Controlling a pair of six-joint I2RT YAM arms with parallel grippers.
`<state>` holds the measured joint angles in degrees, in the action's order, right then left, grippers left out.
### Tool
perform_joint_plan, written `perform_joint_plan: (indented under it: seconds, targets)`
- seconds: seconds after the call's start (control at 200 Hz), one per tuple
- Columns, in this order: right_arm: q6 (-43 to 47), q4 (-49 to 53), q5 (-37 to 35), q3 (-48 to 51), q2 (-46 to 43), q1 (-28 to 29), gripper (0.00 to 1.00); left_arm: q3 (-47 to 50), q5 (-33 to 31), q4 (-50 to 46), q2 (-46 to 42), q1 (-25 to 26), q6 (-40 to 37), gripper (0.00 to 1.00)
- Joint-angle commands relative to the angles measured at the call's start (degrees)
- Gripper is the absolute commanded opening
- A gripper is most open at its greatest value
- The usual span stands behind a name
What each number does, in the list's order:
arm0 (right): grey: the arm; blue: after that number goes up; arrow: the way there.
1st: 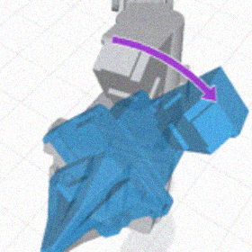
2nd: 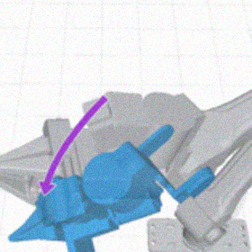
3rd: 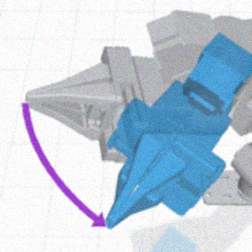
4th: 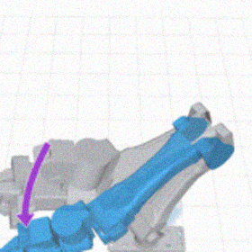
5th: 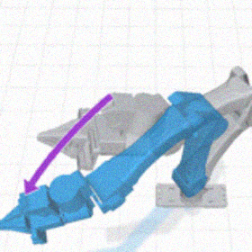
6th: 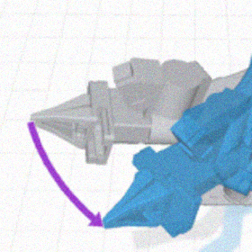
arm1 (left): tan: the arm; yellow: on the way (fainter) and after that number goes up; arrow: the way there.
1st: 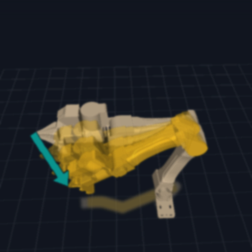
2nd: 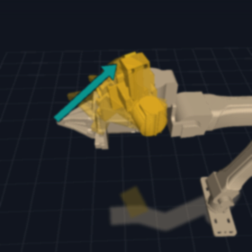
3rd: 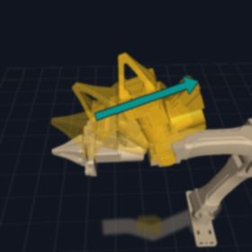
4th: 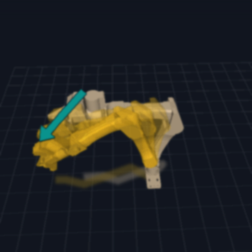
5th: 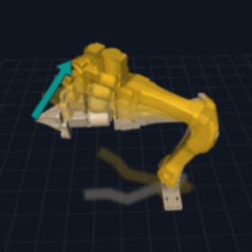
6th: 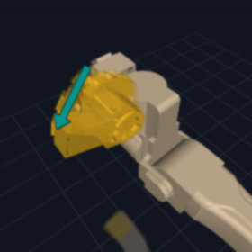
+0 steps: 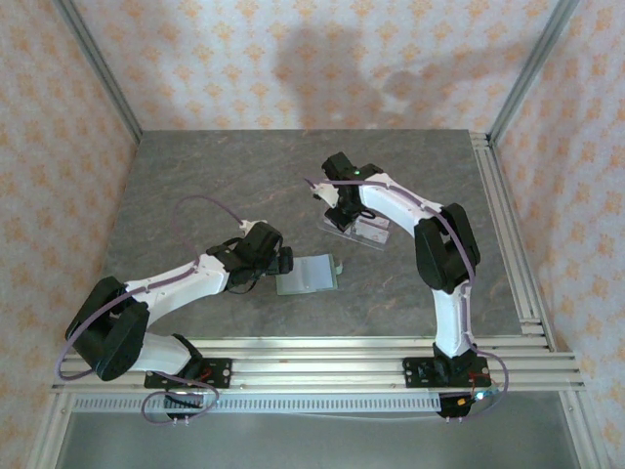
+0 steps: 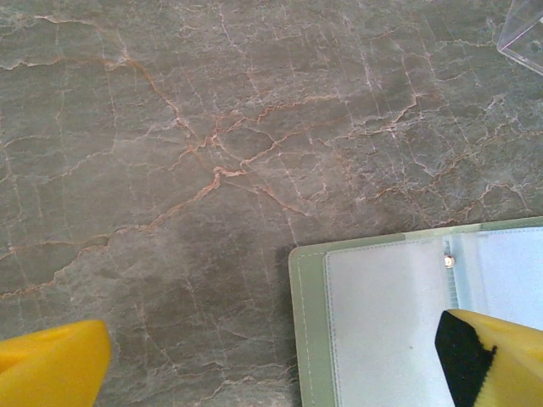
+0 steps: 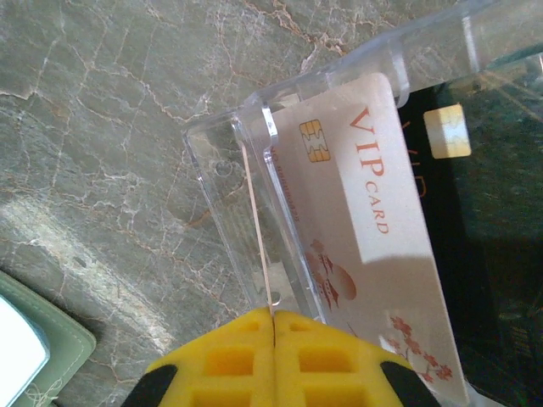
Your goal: Put the credit cards into the card holder
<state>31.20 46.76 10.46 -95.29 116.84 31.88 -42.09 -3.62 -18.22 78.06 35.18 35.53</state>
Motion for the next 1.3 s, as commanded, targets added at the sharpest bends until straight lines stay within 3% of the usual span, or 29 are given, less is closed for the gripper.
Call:
perform_joint_plan:
  seconds: [0.0, 0.5, 0.761, 1.006, 1.296]
  targets:
    - [0.5, 2.9, 0.6, -1.8, -2.7, 0.3, 0.0, -1.6, -0.7, -0.1, -0.2, -0.5, -0.8, 1.0]
    - [-0.8, 4.7, 4.7, -1.3, -9.3, 0.4, 0.0, -1.7, -0.9, 0.0, -0.3, -0.5, -1.0, 1.0]
    - [-4.6, 1.6, 7.0, 2.6, -16.8, 0.5, 0.0, -1.9, -2.3, -1.3, -1.5, -0.5, -1.2, 1.0]
    - [-16.4, -5.9, 10.2, 11.5, -26.2, 1.8, 0.0, -1.1, -2.8, -4.0, -2.2, -0.5, -2.9, 1.0]
    - [-38.4, -24.8, 14.6, 32.2, -37.8, 3.9, 0.0, 0.8, -2.9, -5.4, -3.8, 1.0, -4.6, 1.0]
